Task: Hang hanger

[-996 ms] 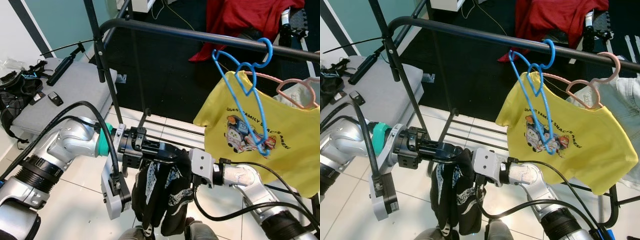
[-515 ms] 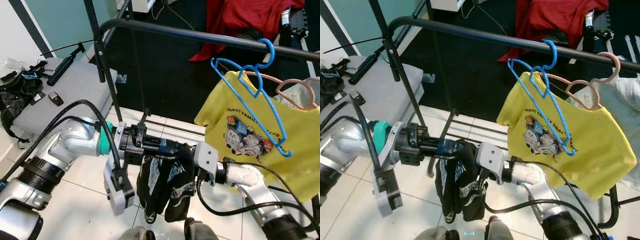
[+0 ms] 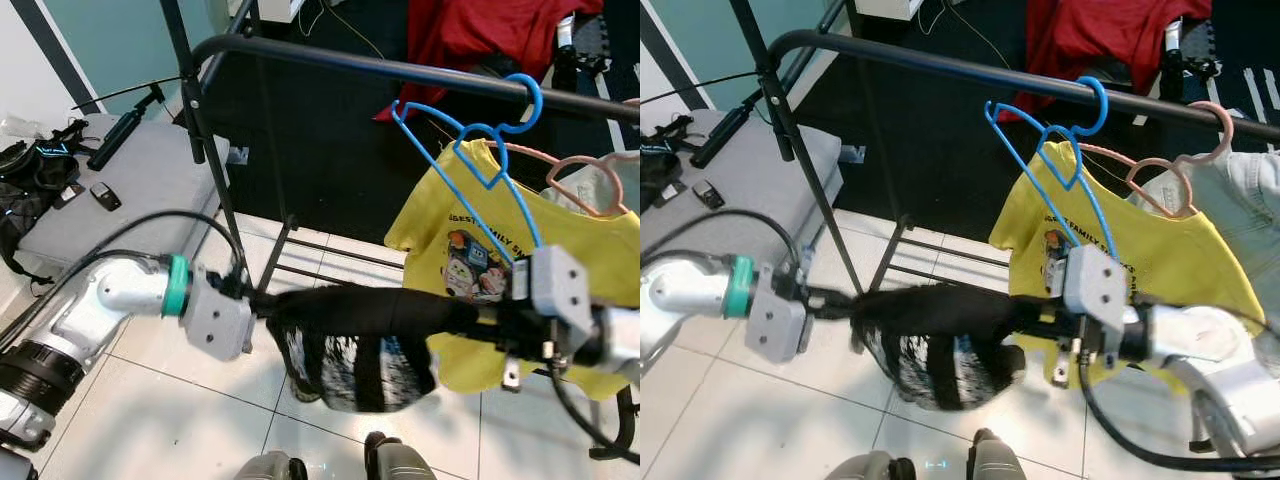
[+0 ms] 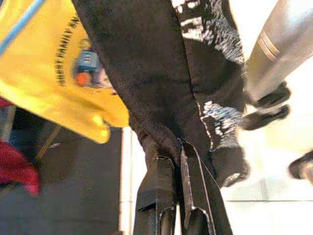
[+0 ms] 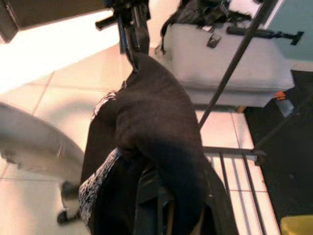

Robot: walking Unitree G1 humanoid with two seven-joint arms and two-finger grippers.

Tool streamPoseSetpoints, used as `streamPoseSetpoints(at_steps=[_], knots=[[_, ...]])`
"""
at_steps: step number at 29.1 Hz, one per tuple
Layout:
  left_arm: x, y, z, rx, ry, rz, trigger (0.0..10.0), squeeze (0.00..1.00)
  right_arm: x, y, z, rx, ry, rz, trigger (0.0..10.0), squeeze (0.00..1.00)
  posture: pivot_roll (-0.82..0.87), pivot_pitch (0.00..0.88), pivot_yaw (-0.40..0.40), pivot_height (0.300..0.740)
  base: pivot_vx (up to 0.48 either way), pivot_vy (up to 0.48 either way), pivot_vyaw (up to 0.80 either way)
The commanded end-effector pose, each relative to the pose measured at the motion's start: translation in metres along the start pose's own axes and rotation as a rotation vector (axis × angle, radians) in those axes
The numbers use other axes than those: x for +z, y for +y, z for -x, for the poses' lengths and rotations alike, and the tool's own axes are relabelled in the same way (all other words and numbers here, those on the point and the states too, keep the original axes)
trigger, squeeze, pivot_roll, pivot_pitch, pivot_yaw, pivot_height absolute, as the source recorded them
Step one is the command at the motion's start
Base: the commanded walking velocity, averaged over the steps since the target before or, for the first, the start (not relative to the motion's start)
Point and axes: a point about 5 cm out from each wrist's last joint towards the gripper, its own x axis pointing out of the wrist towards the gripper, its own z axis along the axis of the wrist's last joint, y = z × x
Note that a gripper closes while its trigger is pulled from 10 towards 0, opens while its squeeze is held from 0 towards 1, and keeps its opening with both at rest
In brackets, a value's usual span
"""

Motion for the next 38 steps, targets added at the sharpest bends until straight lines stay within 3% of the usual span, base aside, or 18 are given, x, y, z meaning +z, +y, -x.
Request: streamPoseSetpoints(at_steps=[1,3,8,9,10,11,16,17,18,22,24,26,27,29,31,32,34,38], knots=[[0.001,0.000,-0.006,0.015,0.017,-0.044,10.0,0.00,-0.008,-0.003,-0.003,-0.029,0.085,0.082,0.0,0.00,-0.12,0.104,0.084,0.740,0.000,0.000,0.00],[0.003,-0.001,-0.010,0.015,0.020,-0.098,10.0,0.00,-0.009,-0.007,-0.007,-0.072,0.112,0.159,0.0,0.00,-0.12,0.103,0.086,0.740,0.000,0.000,0.00],[0.006,-0.003,-0.010,-0.007,0.009,-0.088,10.0,0.00,-0.005,-0.010,-0.009,-0.105,0.128,0.209,0.0,0.00,-0.12,0.103,0.086,0.740,0.000,0.000,0.00],[0.013,0.010,-0.018,0.140,-0.114,0.217,10.0,0.00,-0.001,-0.022,-0.023,-0.188,0.127,0.395,0.0,0.00,-0.12,0.095,0.086,0.740,0.000,0.000,0.00],[0.015,0.012,-0.021,0.166,-0.166,0.334,10.0,0.00,0.002,-0.026,-0.029,-0.216,0.117,0.464,0.0,0.00,-0.12,0.095,0.086,0.740,0.000,0.000,0.00],[0.016,0.013,-0.022,0.175,-0.196,0.401,10.0,0.00,0.003,-0.028,-0.032,-0.231,0.110,0.503,0.0,0.00,-0.12,0.095,0.086,0.740,0.000,0.000,0.00],[0.018,0.011,-0.024,0.155,-0.235,0.473,10.0,0.00,0.005,-0.027,-0.037,-0.227,0.096,0.542,0.0,0.00,-0.11,0.095,0.085,0.740,0.000,0.000,0.00],[0.018,0.010,-0.025,0.150,-0.245,0.488,10.0,0.99,0.005,-0.027,-0.038,-0.225,0.093,0.553,0.0,0.00,-0.11,0.092,0.083,0.740,0.000,0.000,0.00],[0.020,0.004,-0.028,0.120,-0.260,0.500,10.0,1.00,0.008,-0.030,-0.043,-0.265,0.063,0.593,0.0,0.00,-0.12,0.091,0.076,0.740,0.000,0.000,0.00],[0.021,-0.003,-0.028,0.076,-0.294,0.564,10.0,1.00,0.012,-0.033,-0.051,-0.329,0.015,0.674,0.0,0.00,-0.12,0.091,0.079,0.740,0.000,0.000,0.00],[0.023,-0.008,-0.012,-0.035,-0.313,0.683,10.0,1.00,0.009,-0.034,-0.049,-0.332,0.017,0.743,0.0,0.00,-0.12,0.095,0.081,0.740,0.000,0.000,0.00],[0.026,-0.010,-0.006,-0.085,-0.321,0.732,10.0,1.00,0.008,-0.035,-0.048,-0.332,0.016,0.773,0.0,0.00,-0.12,0.095,0.081,0.740,0.000,0.000,0.00],[0.023,-0.013,0.001,-0.106,-0.295,0.733,10.0,0.00,0.010,-0.039,-0.044,-0.343,0.019,0.798,0.0,0.00,-0.12,0.099,0.084,0.740,0.000,0.000,0.00],[0.020,-0.017,0.010,-0.133,-0.263,0.732,10.0,0.00,0.013,-0.044,-0.039,-0.355,0.023,0.827,0.0,0.00,-0.12,0.099,0.084,0.740,0.000,0.000,0.00],[0.013,-0.013,0.014,-0.072,-0.251,0.797,10.0,0.00,0.020,-0.049,-0.036,-0.351,0.001,0.905,0.0,0.00,-0.12,0.102,0.092,0.740,0.000,0.000,0.00],[0.005,-0.008,0.012,0.014,-0.238,0.850,10.0,0.00,0.025,-0.049,-0.035,-0.332,-0.021,0.965,0.0,0.00,-0.12,0.103,0.096,0.740,0.000,0.000,0.00],[0.003,-0.006,0.010,0.043,-0.230,0.861,10.0,0.00,0.026,-0.048,-0.036,-0.322,-0.027,0.979,0.0,0.00,-0.12,0.103,0.096,0.740,0.000,0.000,0.00],[-0.009,0.001,-0.008,0.216,-0.159,0.932,10.0,0.00,0.026,-0.039,-0.035,-0.228,-0.058,1.068,0.0,0.00,-0.13,0.110,0.096,0.740,0.000,0.000,0.00]])
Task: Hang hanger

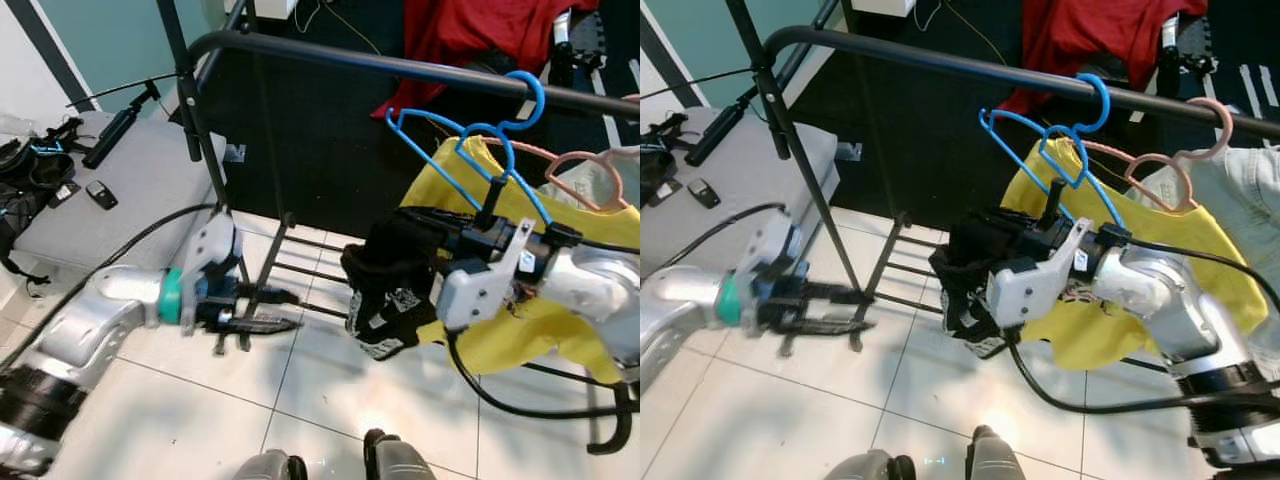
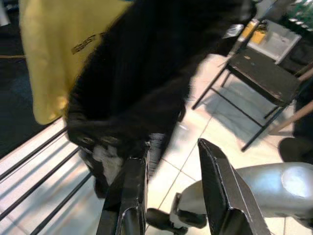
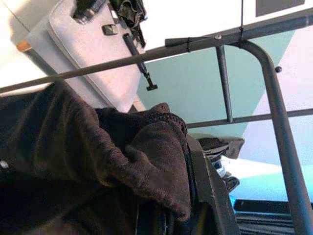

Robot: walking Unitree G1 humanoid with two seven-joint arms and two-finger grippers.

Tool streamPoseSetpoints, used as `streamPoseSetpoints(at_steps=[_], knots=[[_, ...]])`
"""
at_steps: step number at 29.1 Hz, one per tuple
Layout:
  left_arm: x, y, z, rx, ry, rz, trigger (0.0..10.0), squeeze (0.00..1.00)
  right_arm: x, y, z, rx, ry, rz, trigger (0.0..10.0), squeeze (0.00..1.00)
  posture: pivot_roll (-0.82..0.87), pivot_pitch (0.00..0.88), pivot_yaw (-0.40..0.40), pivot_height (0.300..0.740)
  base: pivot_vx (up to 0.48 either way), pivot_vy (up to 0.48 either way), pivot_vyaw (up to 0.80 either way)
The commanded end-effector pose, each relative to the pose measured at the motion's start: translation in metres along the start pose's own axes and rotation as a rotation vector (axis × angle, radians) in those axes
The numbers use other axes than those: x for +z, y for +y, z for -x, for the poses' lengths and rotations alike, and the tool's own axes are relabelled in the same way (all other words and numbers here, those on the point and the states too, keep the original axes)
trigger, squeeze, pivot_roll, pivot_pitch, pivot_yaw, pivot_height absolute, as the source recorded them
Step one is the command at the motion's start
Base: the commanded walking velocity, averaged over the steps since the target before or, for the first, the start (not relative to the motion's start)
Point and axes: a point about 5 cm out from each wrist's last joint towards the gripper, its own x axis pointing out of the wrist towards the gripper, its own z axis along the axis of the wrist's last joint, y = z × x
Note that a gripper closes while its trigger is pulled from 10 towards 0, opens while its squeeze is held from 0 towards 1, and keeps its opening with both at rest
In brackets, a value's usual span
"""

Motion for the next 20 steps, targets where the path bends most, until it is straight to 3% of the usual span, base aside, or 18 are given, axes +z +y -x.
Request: streamPoseSetpoints(at_steps=[1,2,4,6,9,13,15,16,18,19,20], knots=[[-0.006,0.004,-0.008,0.081,-0.001,0.085,10.0,0.00,0.010,0.006,0.000,0.053,-0.079,0.044,0.0,0.00,-0.14,0.117,0.099,0.740,0.000,0.000,0.00],[-0.006,0.004,-0.008,0.081,-0.001,0.085,10.0,0.00,0.010,0.006,0.000,0.053,-0.079,0.044,0.0,0.00,-0.14,0.117,0.099,0.740,0.000,0.000,0.00],[-0.013,0.009,-0.023,0.191,-0.017,0.219,10.0,0.00,0.023,0.019,0.002,0.169,-0.177,0.072,0.0,0.00,-0.15,0.122,0.094,0.740,0.000,0.000,0.00],[-0.017,0.011,-0.026,0.217,-0.012,0.237,10.0,0.00,0.028,0.027,0.004,0.236,-0.205,0.066,0.0,0.00,-0.15,0.126,0.089,0.740,0.000,0.000,0.00],[-0.025,0.014,-0.019,0.230,0.046,0.163,10.0,0.00,0.043,0.055,0.018,0.413,-0.286,0.026,0.0,0.00,-0.15,0.136,0.071,0.740,0.000,0.000,0.00],[-0.027,0.016,-0.014,0.211,0.099,0.093,10.0,0.00,0.051,0.069,0.026,0.479,-0.339,0.010,0.0,0.00,-0.15,0.142,0.059,0.740,0.000,0.000,0.00],[-0.033,0.014,-0.010,0.163,0.179,0.015,10.0,0.00,0.050,0.070,0.023,0.477,-0.346,0.023,0.0,0.00,-0.15,0.142,0.058,0.740,0.000,0.000,0.00],[-0.033,0.014,-0.010,0.163,0.179,0.015,10.0,0.00,0.050,0.070,0.023,0.477,-0.346,0.023,0.0,0.00,-0.15,0.142,0.058,0.740,0.000,0.000,0.00],[-0.039,0.011,-0.004,0.103,0.254,-0.085,10.0,0.00,0.043,0.062,0.018,0.448,-0.321,0.040,0.0,0.00,-0.16,0.141,0.067,0.740,0.000,0.000,0.00],[-0.039,0.011,-0.004,0.103,0.254,-0.085,10.0,0.00,0.043,0.062,0.018,0.448,-0.321,0.040,0.0,0.00,-0.16,0.141,0.067,0.740,0.000,0.000,0.00],[-0.040,0.009,-0.001,0.082,0.279,-0.161,10.0,0.00,0.041,0.058,0.016,0.432,-0.313,0.046,0.0,0.00,-0.16,0.140,0.068,0.740,0.000,0.000,0.00]])
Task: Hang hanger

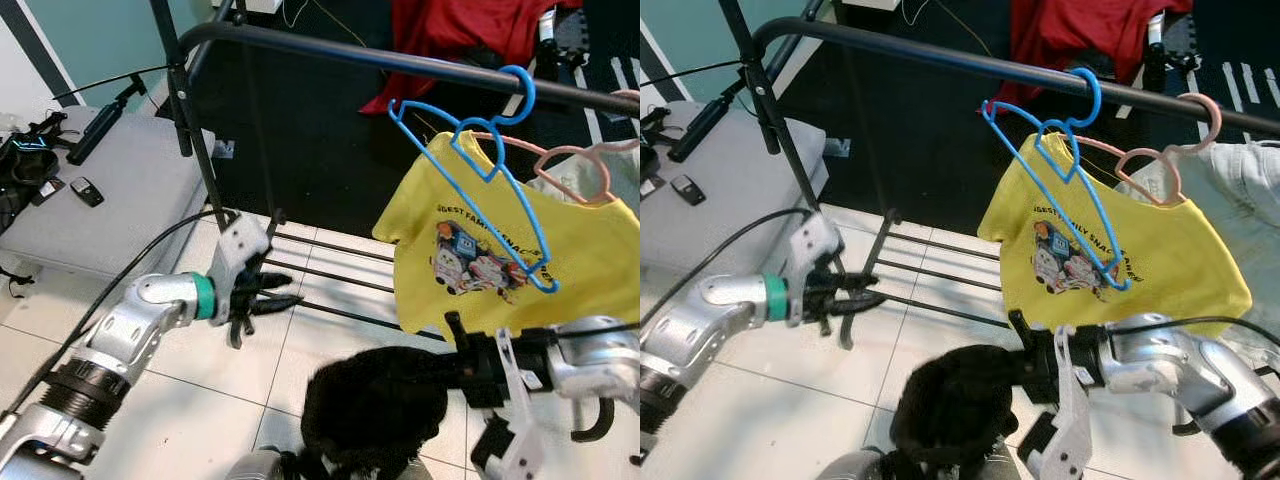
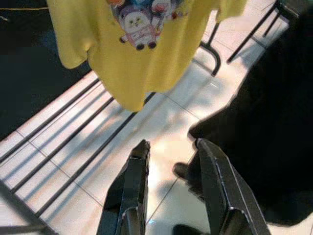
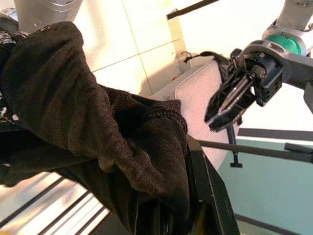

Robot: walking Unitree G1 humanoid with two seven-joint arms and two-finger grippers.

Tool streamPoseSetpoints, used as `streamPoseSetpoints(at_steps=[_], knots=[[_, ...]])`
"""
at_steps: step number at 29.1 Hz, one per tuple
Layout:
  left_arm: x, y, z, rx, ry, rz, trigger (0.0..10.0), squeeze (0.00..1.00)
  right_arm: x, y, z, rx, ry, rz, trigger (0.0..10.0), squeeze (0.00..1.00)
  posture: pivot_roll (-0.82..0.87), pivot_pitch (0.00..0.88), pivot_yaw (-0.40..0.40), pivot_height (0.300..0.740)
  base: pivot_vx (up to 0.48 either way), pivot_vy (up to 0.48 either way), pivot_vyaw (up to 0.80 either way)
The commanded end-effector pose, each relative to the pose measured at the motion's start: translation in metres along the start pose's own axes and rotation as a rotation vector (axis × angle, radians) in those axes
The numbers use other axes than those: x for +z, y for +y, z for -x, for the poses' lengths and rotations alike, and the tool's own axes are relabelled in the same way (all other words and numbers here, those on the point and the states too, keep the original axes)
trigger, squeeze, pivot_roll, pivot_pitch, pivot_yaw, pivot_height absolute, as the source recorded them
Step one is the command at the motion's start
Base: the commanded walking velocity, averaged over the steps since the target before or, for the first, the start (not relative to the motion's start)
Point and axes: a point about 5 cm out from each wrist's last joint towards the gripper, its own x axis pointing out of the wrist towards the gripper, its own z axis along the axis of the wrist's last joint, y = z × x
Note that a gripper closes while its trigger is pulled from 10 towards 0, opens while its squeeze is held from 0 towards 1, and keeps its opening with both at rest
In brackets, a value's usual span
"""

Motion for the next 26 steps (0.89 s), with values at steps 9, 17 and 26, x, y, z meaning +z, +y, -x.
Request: streamPoseSetpoints(at_steps=[9,17,26], knots=[[-0.005,-0.020,-0.004,-0.063,-0.007,-0.236,10.0,1.00,-0.011,-0.025,0.008,-0.072,0.052,0.057,0.0,0.00,-0.17,0.142,0.084,0.740,0.000,0.000,0.00],[0.022,-0.041,-0.060,-0.050,-0.185,-0.158,10.0,0.60,-0.012,-0.049,0.011,-0.099,0.033,0.142,0.0,0.00,-0.18,0.145,0.086,0.740,0.000,0.000,0.00],[0.028,-0.030,-0.077,0.006,-0.201,-0.242,10.0,0.00,-0.010,-0.060,0.011,-0.109,0.015,0.180,0.0,0.00,-0.18,0.138,0.093,0.740,0.000,0.000,0.00]])
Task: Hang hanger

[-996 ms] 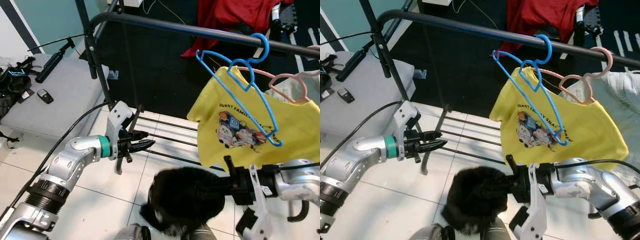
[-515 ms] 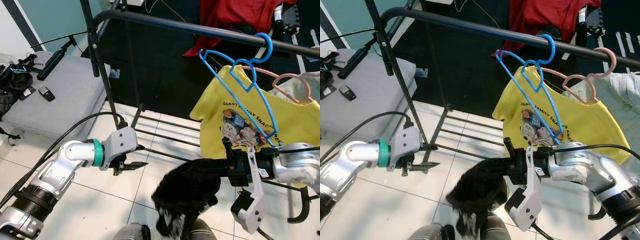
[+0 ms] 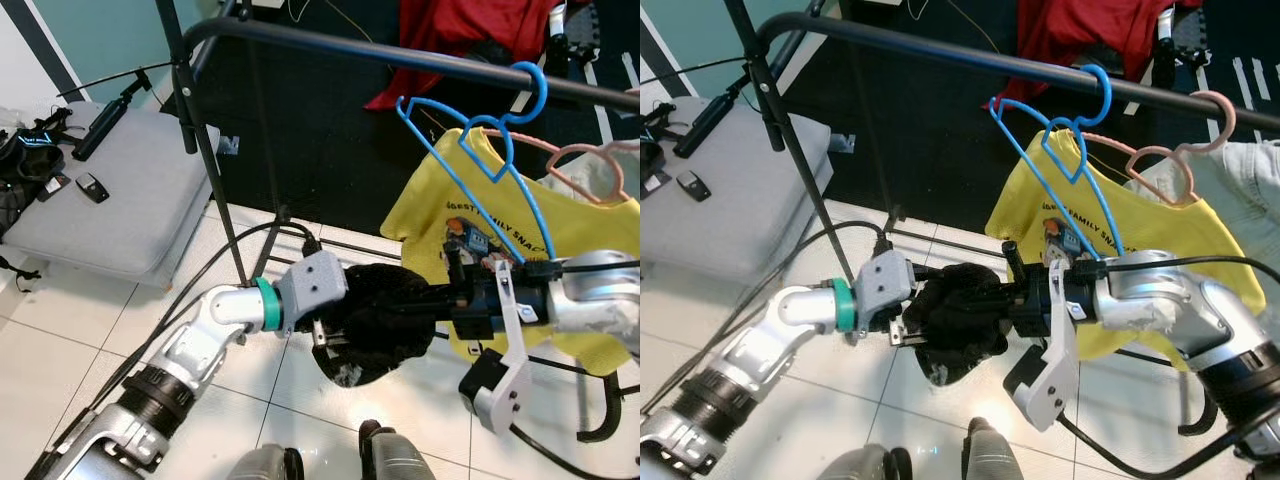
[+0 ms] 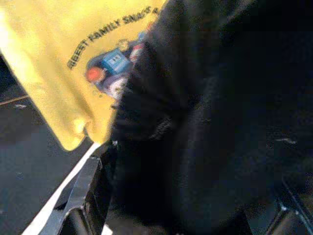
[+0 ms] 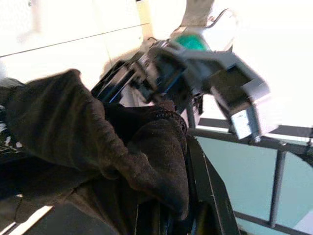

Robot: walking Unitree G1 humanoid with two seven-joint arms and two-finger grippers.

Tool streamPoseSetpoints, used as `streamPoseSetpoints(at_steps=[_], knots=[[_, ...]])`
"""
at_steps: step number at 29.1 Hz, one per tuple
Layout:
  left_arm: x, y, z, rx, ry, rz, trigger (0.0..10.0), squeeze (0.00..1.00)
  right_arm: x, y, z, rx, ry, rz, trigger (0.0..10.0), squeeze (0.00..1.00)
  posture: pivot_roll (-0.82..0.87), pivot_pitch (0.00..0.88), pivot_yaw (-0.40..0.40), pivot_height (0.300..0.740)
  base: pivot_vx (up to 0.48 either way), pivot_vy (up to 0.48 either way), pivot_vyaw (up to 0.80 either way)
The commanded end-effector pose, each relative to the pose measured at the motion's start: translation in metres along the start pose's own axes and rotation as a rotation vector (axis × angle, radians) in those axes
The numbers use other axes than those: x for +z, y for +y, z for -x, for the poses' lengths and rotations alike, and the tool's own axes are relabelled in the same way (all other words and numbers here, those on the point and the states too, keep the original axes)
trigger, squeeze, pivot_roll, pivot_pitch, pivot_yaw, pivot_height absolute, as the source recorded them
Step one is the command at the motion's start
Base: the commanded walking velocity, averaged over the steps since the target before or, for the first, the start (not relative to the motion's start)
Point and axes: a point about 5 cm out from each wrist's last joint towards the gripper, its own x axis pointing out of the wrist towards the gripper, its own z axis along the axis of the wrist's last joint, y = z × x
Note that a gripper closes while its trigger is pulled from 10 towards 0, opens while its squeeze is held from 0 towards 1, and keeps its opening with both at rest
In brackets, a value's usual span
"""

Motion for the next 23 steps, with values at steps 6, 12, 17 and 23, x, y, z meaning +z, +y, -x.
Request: streamPoseSetpoints(at_steps=[6,12,17,23], knots=[[-0.005,0.008,-0.008,0.038,0.033,-0.001,10.0,0.00,0.009,-0.018,-0.003,-0.049,-0.070,0.054,0.0,0.00,-0.19,0.135,0.094,0.740,0.000,0.000,0.00],[-0.026,-0.008,-0.012,0.007,0.096,0.061,10.0,0.00,0.016,-0.048,-0.005,-0.132,-0.105,0.140,0.0,0.00,-0.19,0.131,0.099,0.740,0.000,0.000,0.00],[-0.047,-0.021,-0.009,-0.016,0.148,0.118,6.3,0.00,0.011,-0.069,0.001,-0.190,-0.076,0.208,0.0,0.00,-0.20,0.125,0.101,0.740,0.000,0.000,0.00],[-0.061,-0.013,-0.007,0.097,0.237,0.123,0.0,0.00,0.012,-0.076,0.006,-0.201,-0.059,0.222,0.0,0.00,-0.20,0.119,0.098,0.740,0.000,0.000,0.00]])
